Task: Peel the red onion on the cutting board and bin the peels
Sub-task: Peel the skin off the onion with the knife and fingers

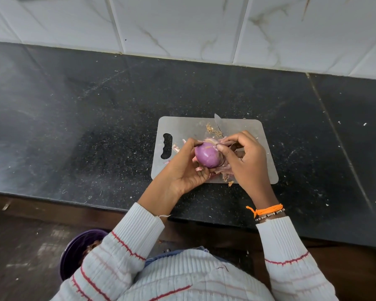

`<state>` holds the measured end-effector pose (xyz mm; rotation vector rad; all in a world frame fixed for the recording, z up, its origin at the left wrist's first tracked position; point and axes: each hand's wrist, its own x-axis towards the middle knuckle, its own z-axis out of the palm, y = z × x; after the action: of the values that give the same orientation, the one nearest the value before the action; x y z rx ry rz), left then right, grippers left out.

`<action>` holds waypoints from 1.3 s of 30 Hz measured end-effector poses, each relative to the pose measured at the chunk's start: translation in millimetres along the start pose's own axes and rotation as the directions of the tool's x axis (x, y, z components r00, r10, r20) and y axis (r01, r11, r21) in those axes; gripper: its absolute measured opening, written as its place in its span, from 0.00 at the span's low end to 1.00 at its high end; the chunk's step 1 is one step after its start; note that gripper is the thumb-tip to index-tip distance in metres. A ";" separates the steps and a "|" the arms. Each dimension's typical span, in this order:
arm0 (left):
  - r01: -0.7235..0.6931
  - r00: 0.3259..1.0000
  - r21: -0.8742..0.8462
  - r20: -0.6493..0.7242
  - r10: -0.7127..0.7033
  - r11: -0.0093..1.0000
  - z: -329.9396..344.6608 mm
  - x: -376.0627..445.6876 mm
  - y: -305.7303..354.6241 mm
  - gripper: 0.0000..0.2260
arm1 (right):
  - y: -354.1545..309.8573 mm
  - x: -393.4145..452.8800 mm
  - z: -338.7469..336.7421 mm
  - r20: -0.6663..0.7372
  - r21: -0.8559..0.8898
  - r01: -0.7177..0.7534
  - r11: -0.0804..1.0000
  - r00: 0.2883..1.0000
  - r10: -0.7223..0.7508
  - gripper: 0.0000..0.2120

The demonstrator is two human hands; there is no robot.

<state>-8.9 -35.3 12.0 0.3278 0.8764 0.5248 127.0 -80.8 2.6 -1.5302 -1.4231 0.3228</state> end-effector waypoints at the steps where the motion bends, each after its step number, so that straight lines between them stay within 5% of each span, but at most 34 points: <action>1: 0.006 1.000 0.009 0.013 -0.006 1.000 -1.1 -0.1 -0.1 0.11 | 0.6 0.2 -0.3 -0.022 -0.014 -0.008 1.000 1.000 0.007 0.03; 10: -0.007 0.997 0.001 0.082 0.007 1.000 -3.8 -3.5 0.5 0.11 | 5.4 -2.2 -7.8 -0.115 0.005 -0.135 0.991 0.984 0.134 0.07; 24: -0.012 1.000 -0.067 0.015 0.013 0.998 -4.0 -0.4 -1.1 0.13 | -5.7 -3.8 -5.9 0.077 -0.078 0.209 0.975 0.976 -0.203 0.09; 39: -0.057 0.997 -0.008 -0.049 0.057 0.998 0.9 -0.5 -2.2 0.11 | -0.1 -0.5 -3.6 0.067 -0.102 0.193 0.976 0.980 -0.187 0.04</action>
<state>-7.7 -37.4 11.8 0.3336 0.9141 0.5916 129.5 -82.9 4.2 -1.4664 -1.6416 0.1771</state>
